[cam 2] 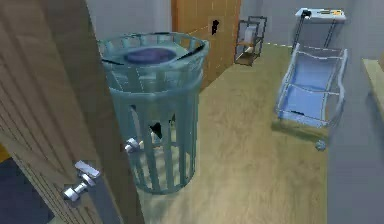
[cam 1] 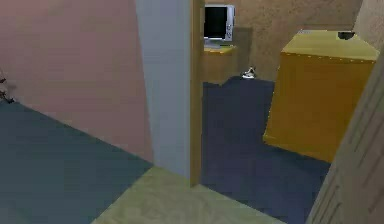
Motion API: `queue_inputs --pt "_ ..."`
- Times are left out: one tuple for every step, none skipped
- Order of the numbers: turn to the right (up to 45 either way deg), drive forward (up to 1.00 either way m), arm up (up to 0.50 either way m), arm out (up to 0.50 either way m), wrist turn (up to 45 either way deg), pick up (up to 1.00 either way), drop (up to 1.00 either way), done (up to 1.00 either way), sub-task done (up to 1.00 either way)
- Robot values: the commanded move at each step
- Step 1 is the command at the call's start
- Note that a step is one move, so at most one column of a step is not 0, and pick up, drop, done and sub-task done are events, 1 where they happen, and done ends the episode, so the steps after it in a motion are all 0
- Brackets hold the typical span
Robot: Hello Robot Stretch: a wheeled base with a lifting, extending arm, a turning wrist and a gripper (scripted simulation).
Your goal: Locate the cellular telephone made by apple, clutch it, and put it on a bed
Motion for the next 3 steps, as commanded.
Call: queue_inputs --pt "-45.0 0.0 0.0 0.0 0.0 0.0 0.0 0.0 0.0" --pt "-45.0 0.0 0.0 0.0 0.0 0.0 0.0 0.0 0.0" --pt "-24.0 0.0 0.0 0.0 0.0 0.0 0.0 0.0 0.0"
